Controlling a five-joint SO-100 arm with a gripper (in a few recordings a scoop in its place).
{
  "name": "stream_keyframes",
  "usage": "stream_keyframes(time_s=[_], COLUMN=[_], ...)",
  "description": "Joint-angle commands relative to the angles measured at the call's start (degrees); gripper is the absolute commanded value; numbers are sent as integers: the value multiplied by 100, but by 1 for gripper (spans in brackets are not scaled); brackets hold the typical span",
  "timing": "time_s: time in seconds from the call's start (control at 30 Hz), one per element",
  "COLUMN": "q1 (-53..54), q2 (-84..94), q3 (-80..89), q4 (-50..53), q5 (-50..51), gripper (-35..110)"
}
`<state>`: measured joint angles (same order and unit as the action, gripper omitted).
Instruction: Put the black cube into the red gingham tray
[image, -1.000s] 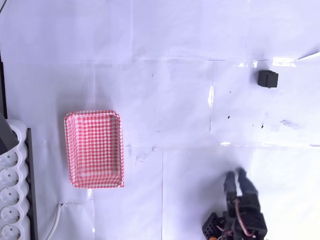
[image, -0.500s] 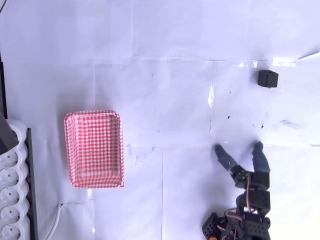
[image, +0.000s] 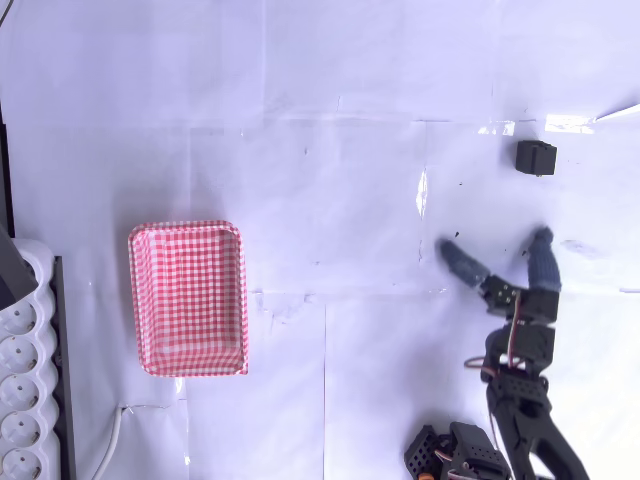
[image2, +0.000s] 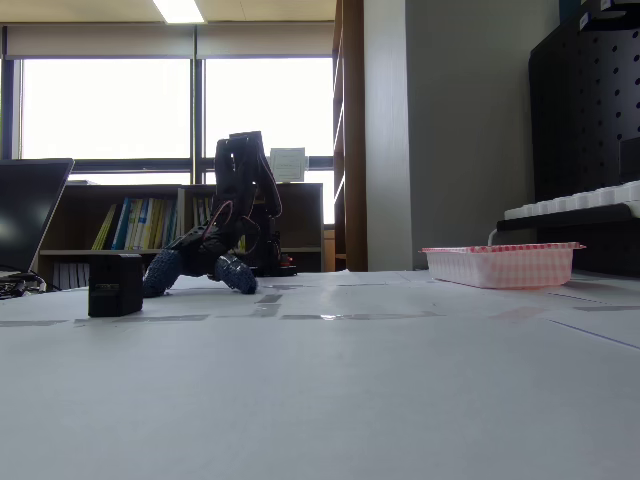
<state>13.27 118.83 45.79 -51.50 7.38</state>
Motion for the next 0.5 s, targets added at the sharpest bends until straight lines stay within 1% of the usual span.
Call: stream_keyframes(time_s=[0.0, 0.13, 0.47], q1=[141, 141, 123], q2=[492, 923, 1564], q3=[896, 1397, 2408], q4=[-132, -281, -255], q5=[70, 26, -114], gripper=[58, 58, 60])
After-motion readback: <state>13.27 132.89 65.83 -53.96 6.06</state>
